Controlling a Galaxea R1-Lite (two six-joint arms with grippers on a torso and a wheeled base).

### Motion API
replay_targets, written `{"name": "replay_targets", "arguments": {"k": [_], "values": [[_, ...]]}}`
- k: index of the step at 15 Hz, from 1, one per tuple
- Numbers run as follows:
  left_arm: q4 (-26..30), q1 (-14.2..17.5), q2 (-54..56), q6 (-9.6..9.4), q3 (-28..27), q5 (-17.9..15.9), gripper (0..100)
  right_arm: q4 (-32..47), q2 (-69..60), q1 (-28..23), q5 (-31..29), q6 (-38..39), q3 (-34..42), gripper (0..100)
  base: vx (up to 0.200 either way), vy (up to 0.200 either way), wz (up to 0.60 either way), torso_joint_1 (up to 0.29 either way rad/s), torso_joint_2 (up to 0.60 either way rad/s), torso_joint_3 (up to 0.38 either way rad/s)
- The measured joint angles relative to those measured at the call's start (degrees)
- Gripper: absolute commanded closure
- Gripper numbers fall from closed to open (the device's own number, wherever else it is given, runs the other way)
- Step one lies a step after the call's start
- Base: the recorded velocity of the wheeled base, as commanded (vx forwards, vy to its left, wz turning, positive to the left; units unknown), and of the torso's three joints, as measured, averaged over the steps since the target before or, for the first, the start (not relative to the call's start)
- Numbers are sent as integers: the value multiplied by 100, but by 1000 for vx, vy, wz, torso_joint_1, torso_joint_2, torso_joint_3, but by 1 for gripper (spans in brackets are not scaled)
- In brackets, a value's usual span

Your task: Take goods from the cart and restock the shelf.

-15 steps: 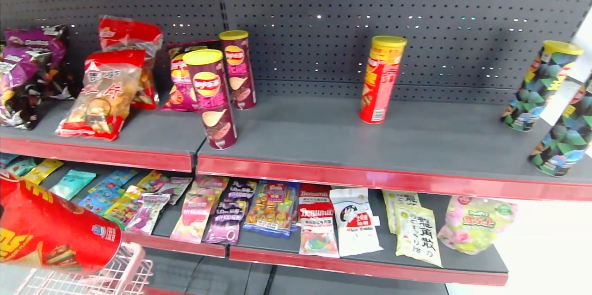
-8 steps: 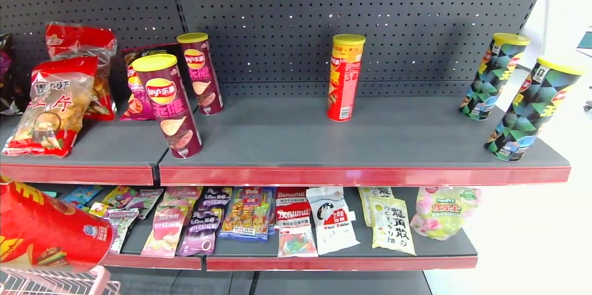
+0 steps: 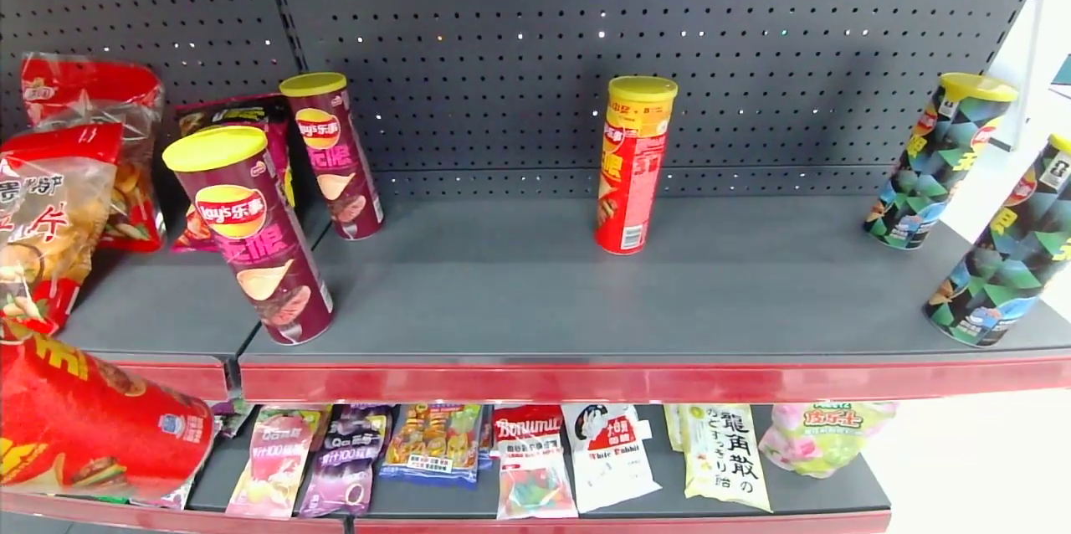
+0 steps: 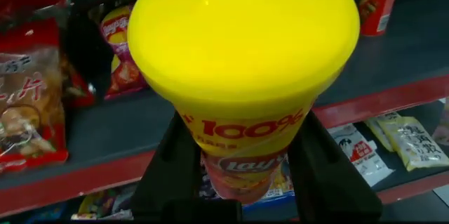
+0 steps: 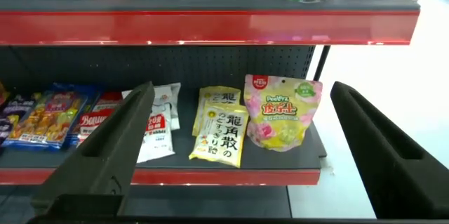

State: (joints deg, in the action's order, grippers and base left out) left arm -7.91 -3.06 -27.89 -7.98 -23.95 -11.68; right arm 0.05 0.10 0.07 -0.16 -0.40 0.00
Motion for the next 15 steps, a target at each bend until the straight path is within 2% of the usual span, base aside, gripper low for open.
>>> {"name": "replay_targets", "arguments": {"k": [2,3,6,9,12,14,15], "values": [[-7,-18,96,-2,0,-213,100,-2,0,0,-2,-2,0,0,0,0,0,95,-288,-161],[0,-18,129,-28,4,-202,100,-5,0,0,0,2,0,0,0,0,0,124,-373,-203],[0,-11,188,-261,-2,-197,100,-5,0,0,-2,7,0,0,0,0,0,167,-377,-217],[11,-5,204,-272,12,-137,100,-5,0,0,-2,9,0,0,0,0,0,159,-362,-203],[15,-5,157,-244,21,330,100,-5,0,0,-2,20,0,0,0,0,0,157,-352,-196],[15,0,118,-235,21,444,100,-5,0,0,5,9,0,0,0,0,0,36,-93,-39],[9,0,116,-219,39,829,100,-2,11,0,16,-11,0,0,0,0,0,0,0,0]]}}
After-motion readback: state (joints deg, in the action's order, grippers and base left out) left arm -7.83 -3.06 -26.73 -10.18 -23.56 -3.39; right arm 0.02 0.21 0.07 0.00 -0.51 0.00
